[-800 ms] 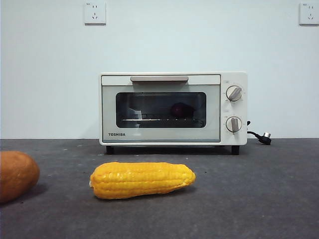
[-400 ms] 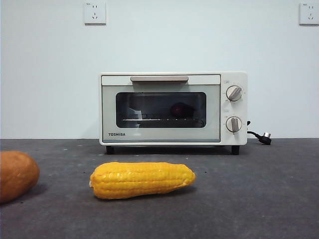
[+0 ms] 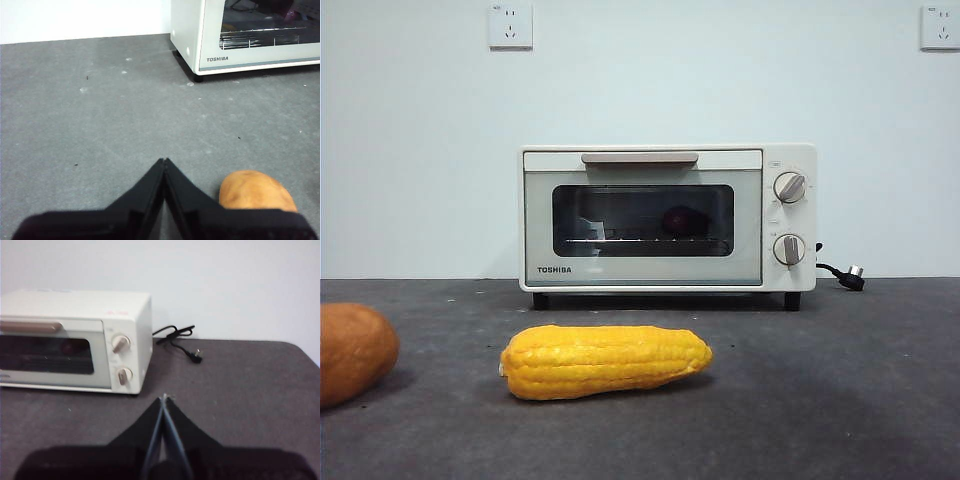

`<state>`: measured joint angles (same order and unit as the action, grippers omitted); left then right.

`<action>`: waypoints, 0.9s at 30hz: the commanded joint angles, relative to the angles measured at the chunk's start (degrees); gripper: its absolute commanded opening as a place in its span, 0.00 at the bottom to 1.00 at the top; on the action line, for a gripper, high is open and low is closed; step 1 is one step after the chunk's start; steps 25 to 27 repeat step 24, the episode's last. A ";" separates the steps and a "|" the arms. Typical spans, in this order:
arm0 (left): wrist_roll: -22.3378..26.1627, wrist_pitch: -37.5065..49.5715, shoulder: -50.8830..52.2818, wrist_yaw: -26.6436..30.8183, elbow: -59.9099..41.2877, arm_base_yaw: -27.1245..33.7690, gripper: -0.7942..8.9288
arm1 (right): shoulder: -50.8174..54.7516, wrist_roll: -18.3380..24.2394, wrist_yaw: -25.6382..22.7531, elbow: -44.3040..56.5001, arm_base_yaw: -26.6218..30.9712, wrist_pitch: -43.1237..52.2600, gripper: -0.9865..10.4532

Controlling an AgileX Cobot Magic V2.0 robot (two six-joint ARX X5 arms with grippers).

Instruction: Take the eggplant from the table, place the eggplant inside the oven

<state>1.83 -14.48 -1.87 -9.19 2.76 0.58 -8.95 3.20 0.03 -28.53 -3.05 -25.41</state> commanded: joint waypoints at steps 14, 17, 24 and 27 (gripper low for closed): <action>-0.57 0.48 -0.04 -0.13 -0.72 0.13 0.08 | 8.35 -1.70 0.13 20.11 3.93 14.03 0.09; -0.57 0.48 -0.04 -0.13 -0.72 0.13 0.08 | 8.50 -1.68 0.13 22.25 4.37 16.09 0.09; -0.57 0.48 -0.04 -0.13 -0.72 0.13 0.08 | 8.50 -1.77 0.15 27.34 4.37 20.83 0.09; -0.57 0.48 -0.04 -0.13 -0.72 0.13 0.08 | 8.50 -1.77 0.15 27.34 4.37 20.83 0.09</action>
